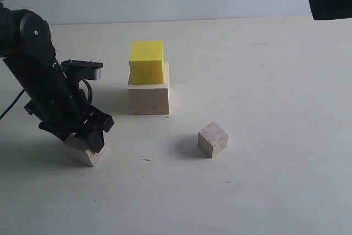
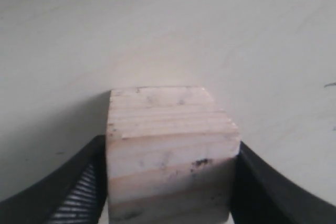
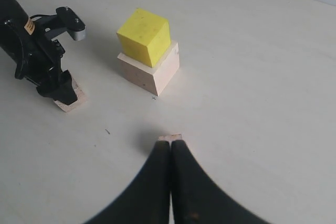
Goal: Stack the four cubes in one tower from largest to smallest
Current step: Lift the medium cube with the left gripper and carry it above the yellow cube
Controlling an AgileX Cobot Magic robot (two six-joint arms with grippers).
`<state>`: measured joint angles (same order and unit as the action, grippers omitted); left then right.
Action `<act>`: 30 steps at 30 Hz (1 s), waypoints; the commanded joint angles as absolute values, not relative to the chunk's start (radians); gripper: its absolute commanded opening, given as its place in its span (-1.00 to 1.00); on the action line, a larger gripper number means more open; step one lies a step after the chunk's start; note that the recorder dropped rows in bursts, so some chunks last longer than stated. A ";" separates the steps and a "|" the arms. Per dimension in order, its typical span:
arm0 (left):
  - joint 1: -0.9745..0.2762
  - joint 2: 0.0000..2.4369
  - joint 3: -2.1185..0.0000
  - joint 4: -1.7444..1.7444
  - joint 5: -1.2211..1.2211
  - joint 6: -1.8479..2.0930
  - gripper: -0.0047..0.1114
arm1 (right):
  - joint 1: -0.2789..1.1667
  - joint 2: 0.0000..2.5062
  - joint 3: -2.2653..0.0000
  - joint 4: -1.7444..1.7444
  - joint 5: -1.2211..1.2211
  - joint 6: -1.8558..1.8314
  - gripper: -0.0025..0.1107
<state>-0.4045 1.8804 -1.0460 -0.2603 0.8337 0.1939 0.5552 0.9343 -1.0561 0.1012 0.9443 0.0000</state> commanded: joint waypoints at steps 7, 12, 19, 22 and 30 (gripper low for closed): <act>-0.409 1.800 -1.103 -0.266 0.964 0.231 -0.92 | 0.551 0.906 -1.052 0.092 0.939 -0.008 -0.96; -0.409 1.692 -1.207 -0.266 1.036 0.231 -0.92 | 0.551 0.892 -1.052 0.086 0.945 -0.008 -0.96; -0.409 1.649 -1.448 -0.268 1.167 0.091 -0.92 | 0.551 0.892 -1.052 0.070 0.977 -0.008 -0.96; -0.409 1.649 -1.525 -0.275 1.170 0.000 -0.92 | 0.551 0.892 -1.052 0.070 0.980 -0.008 -0.96; -0.409 1.654 -1.669 -0.288 1.207 -0.123 -0.92 | 0.551 0.892 -1.052 0.074 0.996 0.000 -0.96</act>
<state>-0.4045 1.6567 -1.6309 -0.2748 1.1799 -0.0726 0.5552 0.8956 -1.0561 0.0800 0.9885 0.0000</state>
